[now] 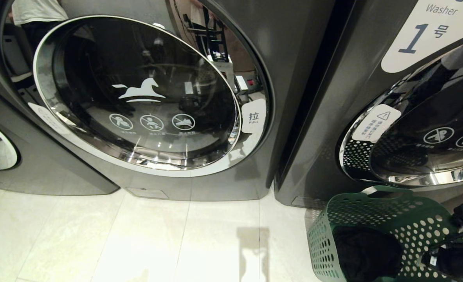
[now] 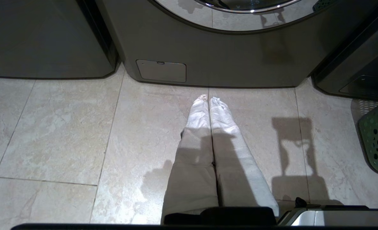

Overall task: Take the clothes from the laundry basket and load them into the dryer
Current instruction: Take the clothes out of the basket

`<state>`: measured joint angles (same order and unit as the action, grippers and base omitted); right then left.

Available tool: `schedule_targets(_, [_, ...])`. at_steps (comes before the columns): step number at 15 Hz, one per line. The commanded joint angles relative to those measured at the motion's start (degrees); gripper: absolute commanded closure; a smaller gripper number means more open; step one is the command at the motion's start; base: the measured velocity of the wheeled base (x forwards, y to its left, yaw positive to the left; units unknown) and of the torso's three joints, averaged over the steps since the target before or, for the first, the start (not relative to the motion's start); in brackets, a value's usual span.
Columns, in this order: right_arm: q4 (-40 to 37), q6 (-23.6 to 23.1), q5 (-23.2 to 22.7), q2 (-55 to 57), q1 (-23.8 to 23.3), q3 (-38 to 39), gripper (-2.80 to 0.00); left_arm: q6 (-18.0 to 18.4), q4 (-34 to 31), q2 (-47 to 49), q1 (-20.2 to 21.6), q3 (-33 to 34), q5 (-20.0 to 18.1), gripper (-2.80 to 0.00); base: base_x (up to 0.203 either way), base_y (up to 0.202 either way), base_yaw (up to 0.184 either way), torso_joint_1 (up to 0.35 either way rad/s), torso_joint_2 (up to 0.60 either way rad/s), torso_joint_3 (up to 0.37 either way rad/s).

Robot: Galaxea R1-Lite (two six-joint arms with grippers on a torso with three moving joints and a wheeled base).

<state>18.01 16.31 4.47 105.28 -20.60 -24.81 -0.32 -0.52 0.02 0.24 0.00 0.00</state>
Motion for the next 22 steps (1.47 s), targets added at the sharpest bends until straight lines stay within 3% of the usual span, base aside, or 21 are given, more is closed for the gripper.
schedule_targets(1, [7.6, -5.6, -1.1, 8.7, -1.7, -0.1, -2.8, 0.0, 0.0, -0.1, 0.0, 0.1, 0.0, 0.0, 0.0, 0.0, 0.0, 0.0, 0.0, 0.0])
schedule_targets(5, [21.3, -18.0, -10.5, 20.0, -3.2, -4.9, -2.8, 0.0, 0.0, -0.1, 0.0, 0.1, 0.0, 0.0, 0.0, 0.0, 0.0, 0.0, 0.0, 0.0])
schedule_targets(7, [22.7, -21.4, -12.6, 23.7, -3.2, -6.1, -2.8, 0.0, 0.0, -0.1, 0.0, 0.1, 0.0, 0.0, 0.0, 0.0, 0.0, 0.0, 0.0, 0.0])
schedule_targets(13, [27.2, -24.9, -13.5, 33.8, -5.1, -16.3, -2.8, 0.0, 0.0, -0.1, 0.0, 0.1, 0.0, 0.0, 0.0, 0.0, 0.0, 0.0, 0.0, 0.0])
schedule_targets(18, [28.8, -26.2, -19.1, 43.7, -5.7, -23.2, -2.8, 0.0, 0.0, -0.1, 0.0, 0.1, 0.0, 0.0, 0.0, 0.0, 0.0, 0.0, 0.0, 0.0])
schedule_targets(22, [34.8, -28.3, -22.1, 51.7, -5.7, -26.3, -2.8, 0.0, 0.0, -0.1, 0.0, 0.1, 0.0, 0.0, 0.0, 0.0, 0.0, 0.0, 0.0, 0.0])
